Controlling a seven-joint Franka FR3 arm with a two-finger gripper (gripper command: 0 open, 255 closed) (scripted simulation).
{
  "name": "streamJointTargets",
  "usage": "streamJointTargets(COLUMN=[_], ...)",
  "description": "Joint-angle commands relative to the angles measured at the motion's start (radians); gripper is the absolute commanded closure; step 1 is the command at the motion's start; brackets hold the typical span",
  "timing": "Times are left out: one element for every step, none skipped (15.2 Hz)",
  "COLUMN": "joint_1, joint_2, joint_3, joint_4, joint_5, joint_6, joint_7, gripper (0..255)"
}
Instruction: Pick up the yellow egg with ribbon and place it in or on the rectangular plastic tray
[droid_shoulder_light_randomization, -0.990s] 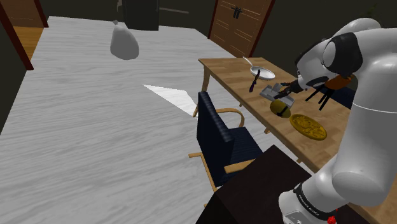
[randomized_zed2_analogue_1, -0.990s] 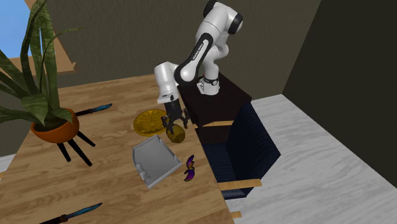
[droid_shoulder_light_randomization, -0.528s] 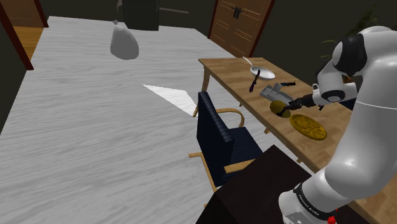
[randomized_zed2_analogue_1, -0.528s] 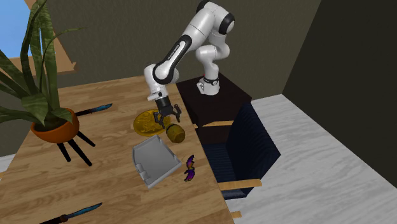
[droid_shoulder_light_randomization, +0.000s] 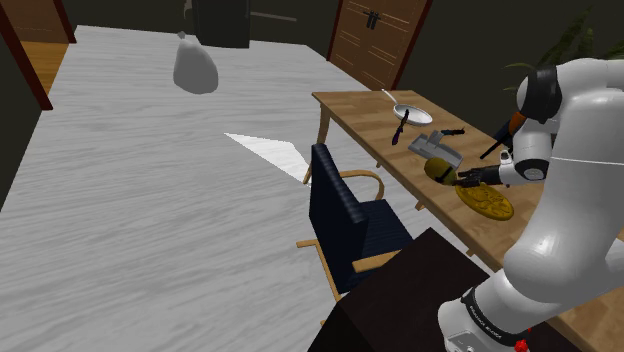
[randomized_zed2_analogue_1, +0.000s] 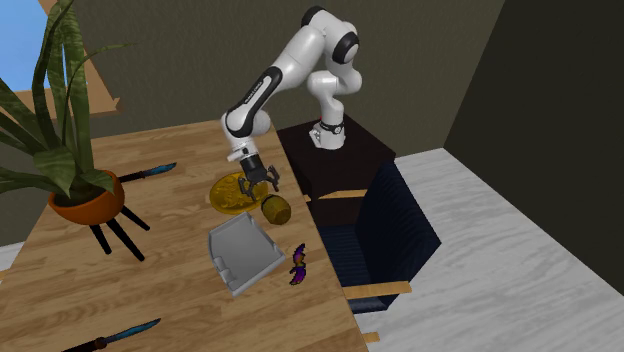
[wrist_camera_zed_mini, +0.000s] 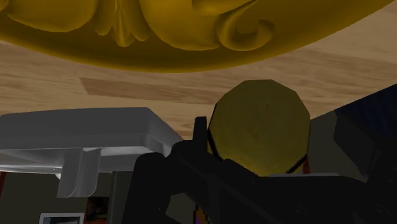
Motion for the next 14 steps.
streamJointTargets(joint_1=[-0.005, -0.006, -0.006, -0.006, -0.006, -0.006, -0.006, -0.006, -0.006, -0.006, -0.006, -0.006, -0.006, -0.006], joint_2=[0.023, 0.032, 0.042, 0.047, 0.047, 0.047, 0.047, 0.047, 0.047, 0.047, 0.047, 0.047, 0.047, 0.047], joint_3=[0.018, 0.027, 0.035, 0.040, 0.040, 0.040, 0.040, 0.040, 0.040, 0.040, 0.040, 0.040, 0.040, 0.040], joint_4=[0.011, 0.016, 0.020, 0.023, 0.023, 0.023, 0.023, 0.023, 0.023, 0.023, 0.023, 0.023, 0.023, 0.023], joint_5=[0.024, 0.036, 0.047, 0.053, 0.054, 0.054, 0.053, 0.053, 0.053, 0.053, 0.053, 0.053, 0.053, 0.053], joint_6=[0.001, 0.003, 0.006, 0.008, 0.007, 0.008, 0.008, 0.008, 0.008, 0.008, 0.007, 0.007, 0.007, 0.007], joint_7=[-0.007, -0.008, -0.010, -0.011, -0.011, -0.011, -0.011, -0.011, -0.011, -0.011, -0.011, -0.011, -0.011, -0.011], gripper=[0, 0, 0, 0, 0, 0, 0, 0, 0, 0, 0, 255, 255, 255])
